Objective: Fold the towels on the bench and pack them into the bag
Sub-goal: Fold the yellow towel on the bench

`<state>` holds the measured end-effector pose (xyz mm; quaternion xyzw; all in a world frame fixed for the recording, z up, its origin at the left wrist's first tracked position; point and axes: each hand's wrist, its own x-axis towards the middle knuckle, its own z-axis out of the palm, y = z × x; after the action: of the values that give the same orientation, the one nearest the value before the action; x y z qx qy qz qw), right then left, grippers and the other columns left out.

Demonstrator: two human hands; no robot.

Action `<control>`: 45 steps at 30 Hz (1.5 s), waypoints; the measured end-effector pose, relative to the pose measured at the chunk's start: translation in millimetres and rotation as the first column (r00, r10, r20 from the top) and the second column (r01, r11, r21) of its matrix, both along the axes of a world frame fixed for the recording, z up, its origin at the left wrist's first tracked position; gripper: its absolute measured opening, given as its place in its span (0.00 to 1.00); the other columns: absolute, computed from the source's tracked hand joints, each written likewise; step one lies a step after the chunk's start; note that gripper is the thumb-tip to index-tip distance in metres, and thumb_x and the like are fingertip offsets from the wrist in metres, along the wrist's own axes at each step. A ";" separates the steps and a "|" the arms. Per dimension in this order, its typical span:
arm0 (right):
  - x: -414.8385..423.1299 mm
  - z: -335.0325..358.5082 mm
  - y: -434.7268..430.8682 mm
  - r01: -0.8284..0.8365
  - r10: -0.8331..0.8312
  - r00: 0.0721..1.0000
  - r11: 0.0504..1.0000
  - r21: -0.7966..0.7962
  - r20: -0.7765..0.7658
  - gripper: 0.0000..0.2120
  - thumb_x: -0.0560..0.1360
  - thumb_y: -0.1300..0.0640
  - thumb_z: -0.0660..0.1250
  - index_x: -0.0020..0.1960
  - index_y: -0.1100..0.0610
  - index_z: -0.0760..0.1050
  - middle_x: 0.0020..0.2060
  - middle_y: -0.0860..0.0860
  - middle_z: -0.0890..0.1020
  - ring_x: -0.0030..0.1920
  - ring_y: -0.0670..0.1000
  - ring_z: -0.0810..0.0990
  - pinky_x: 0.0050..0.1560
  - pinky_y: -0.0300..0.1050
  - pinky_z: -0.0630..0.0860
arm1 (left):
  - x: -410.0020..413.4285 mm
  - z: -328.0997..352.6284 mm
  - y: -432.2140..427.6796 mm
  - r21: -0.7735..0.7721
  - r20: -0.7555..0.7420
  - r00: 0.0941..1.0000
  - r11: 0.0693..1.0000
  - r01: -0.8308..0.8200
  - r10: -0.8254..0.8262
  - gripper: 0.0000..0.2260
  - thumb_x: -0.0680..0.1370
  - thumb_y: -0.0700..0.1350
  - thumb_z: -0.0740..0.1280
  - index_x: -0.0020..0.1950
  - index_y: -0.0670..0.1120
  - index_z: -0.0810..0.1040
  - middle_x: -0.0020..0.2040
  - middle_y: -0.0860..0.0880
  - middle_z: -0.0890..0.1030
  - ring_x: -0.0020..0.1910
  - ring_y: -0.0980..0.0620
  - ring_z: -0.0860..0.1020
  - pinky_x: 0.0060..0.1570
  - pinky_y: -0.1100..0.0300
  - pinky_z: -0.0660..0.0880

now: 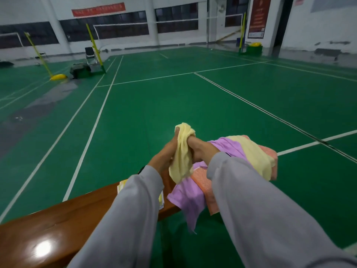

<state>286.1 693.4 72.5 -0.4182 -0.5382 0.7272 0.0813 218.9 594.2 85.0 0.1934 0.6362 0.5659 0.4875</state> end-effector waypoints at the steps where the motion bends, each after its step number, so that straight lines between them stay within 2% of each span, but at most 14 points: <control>1: -10.2 6.8 -0.2 0.022 -0.021 0.998 1.000 0.020 -0.053 0.28 0.77 0.38 0.65 0.67 0.58 0.75 0.57 0.57 0.82 0.52 0.59 0.81 0.55 0.56 0.80 | -6.0 2.2 0.8 -0.029 -0.142 0.990 1.000 -0.012 0.008 0.50 0.63 0.85 0.54 0.62 0.45 0.83 0.60 0.38 0.83 0.54 0.43 0.84 0.56 0.45 0.82; 4: -20.9 30.4 -4.8 0.049 -0.047 0.999 0.953 0.301 -0.013 0.23 0.77 0.43 0.70 0.61 0.60 0.78 0.53 0.56 0.82 0.54 0.57 0.81 0.62 0.54 0.78 | -10.3 14.3 -11.0 -0.140 -0.258 0.961 0.988 0.064 -0.099 0.48 0.65 0.84 0.49 0.61 0.47 0.81 0.57 0.40 0.84 0.52 0.45 0.84 0.48 0.51 0.82; 9: -24.4 29.8 6.8 -0.055 0.023 0.996 0.923 0.380 0.087 0.12 0.76 0.54 0.64 0.54 0.62 0.78 0.42 0.56 0.82 0.40 0.56 0.81 0.43 0.51 0.82 | -33.9 4.9 -11.6 -0.039 -0.661 0.734 0.970 -0.238 0.154 0.36 0.81 0.69 0.56 0.54 0.35 0.80 0.56 0.35 0.82 0.50 0.39 0.82 0.52 0.47 0.80; 13: -38.5 46.3 7.5 0.024 -0.052 0.998 0.876 0.481 0.044 0.15 0.77 0.48 0.69 0.46 0.61 0.77 0.36 0.56 0.81 0.33 0.55 0.80 0.32 0.48 0.81 | -39.9 13.8 -7.7 0.108 -0.545 0.729 0.896 -0.430 0.415 0.27 0.83 0.62 0.58 0.48 0.37 0.78 0.49 0.40 0.80 0.48 0.41 0.79 0.50 0.50 0.75; 16: -49.9 57.6 4.4 0.032 -0.048 0.999 0.813 0.581 0.011 0.18 0.77 0.44 0.68 0.43 0.60 0.78 0.37 0.55 0.82 0.33 0.54 0.79 0.34 0.44 0.77 | -45.8 18.4 -6.0 0.143 -0.418 0.746 0.848 -0.510 0.519 0.24 0.83 0.61 0.59 0.43 0.41 0.77 0.43 0.44 0.80 0.43 0.44 0.78 0.48 0.51 0.76; 21: -54.7 58.3 -6.9 0.065 -0.023 0.961 0.987 0.144 -0.275 0.18 0.80 0.44 0.68 0.51 0.61 0.80 0.45 0.56 0.86 0.43 0.54 0.84 0.48 0.50 0.82 | -61.6 17.0 -8.6 0.125 -0.398 0.755 0.846 -0.518 0.521 0.24 0.84 0.60 0.58 0.50 0.39 0.80 0.44 0.44 0.82 0.45 0.45 0.81 0.51 0.51 0.78; 25: -39.1 37.6 -14.9 -0.281 0.264 0.946 0.957 -0.071 -0.187 0.24 0.85 0.40 0.54 0.47 0.56 0.79 0.40 0.54 0.83 0.43 0.53 0.81 0.52 0.49 0.76 | -78.0 15.1 -19.0 0.119 -0.370 0.695 0.773 -0.623 0.617 0.23 0.83 0.60 0.60 0.45 0.40 0.75 0.39 0.46 0.76 0.40 0.46 0.73 0.40 0.54 0.70; 28: -44.1 31.8 -21.1 -0.264 0.184 0.918 0.944 -0.197 -0.351 0.29 0.85 0.40 0.50 0.54 0.61 0.81 0.48 0.57 0.86 0.51 0.56 0.83 0.56 0.52 0.77 | -74.7 11.9 -22.1 0.151 -0.340 0.686 0.757 -0.636 0.644 0.21 0.84 0.58 0.60 0.45 0.42 0.75 0.40 0.46 0.76 0.42 0.46 0.75 0.40 0.54 0.70; 31: -50.5 33.6 -21.7 -0.184 0.094 0.930 0.956 -0.229 -0.357 0.33 0.83 0.35 0.52 0.60 0.63 0.79 0.52 0.60 0.85 0.53 0.59 0.84 0.55 0.53 0.79 | -70.9 18.7 -21.2 0.160 -0.184 0.799 0.819 -0.551 0.573 0.22 0.83 0.61 0.60 0.49 0.43 0.78 0.45 0.46 0.82 0.48 0.44 0.81 0.49 0.53 0.77; 33: -49.1 31.3 -19.9 -0.161 0.101 0.947 0.971 -0.179 -0.305 0.29 0.81 0.35 0.59 0.51 0.62 0.80 0.41 0.57 0.84 0.42 0.56 0.85 0.45 0.49 0.81 | -73.3 26.7 -25.8 0.171 -0.182 0.877 0.893 -0.417 0.445 0.31 0.77 0.70 0.63 0.51 0.42 0.80 0.47 0.44 0.86 0.47 0.44 0.84 0.49 0.51 0.81; 36: -52.4 40.1 -15.8 -0.033 -0.011 0.941 0.992 -0.123 -0.338 0.02 0.82 0.61 0.65 0.51 0.60 0.75 0.29 0.54 0.78 0.22 0.47 0.76 0.22 0.38 0.72 | -82.5 23.5 -37.4 0.163 -0.395 0.832 0.921 -0.353 0.389 0.20 0.72 0.55 0.79 0.50 0.40 0.80 0.44 0.46 0.84 0.41 0.48 0.81 0.36 0.60 0.78; 38: -57.8 53.3 -10.3 0.072 -0.132 0.905 0.985 -0.159 -0.404 0.14 0.80 0.73 0.60 0.61 0.59 0.69 0.33 0.54 0.72 0.19 0.43 0.67 0.16 0.35 0.60 | -96.0 13.6 -44.0 0.111 -0.417 0.783 0.880 -0.461 0.462 0.15 0.72 0.47 0.79 0.49 0.42 0.77 0.43 0.48 0.81 0.40 0.50 0.79 0.37 0.59 0.76; 42: -62.1 72.8 -8.1 0.042 -0.121 0.838 0.986 -0.158 -0.532 0.19 0.80 0.73 0.59 0.68 0.60 0.69 0.37 0.53 0.71 0.23 0.43 0.66 0.18 0.35 0.59 | -116.7 0.5 -56.0 -0.006 -0.391 0.729 0.790 -0.613 0.562 0.16 0.79 0.50 0.69 0.36 0.45 0.71 0.35 0.48 0.72 0.34 0.48 0.70 0.38 0.57 0.70; 45: -71.6 55.3 -18.5 0.124 -0.144 0.864 0.990 -0.073 -0.483 0.18 0.80 0.61 0.67 0.69 0.60 0.72 0.39 0.52 0.78 0.33 0.49 0.76 0.33 0.41 0.74 | -113.8 -2.3 -58.7 0.020 -0.221 0.775 0.797 -0.604 0.592 0.14 0.82 0.51 0.66 0.44 0.41 0.77 0.42 0.44 0.82 0.42 0.44 0.80 0.48 0.51 0.79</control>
<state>214.6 674.9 127.8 -0.2593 -0.4555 0.8122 0.2560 105.1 535.5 82.8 0.0289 0.7280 0.6503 0.2154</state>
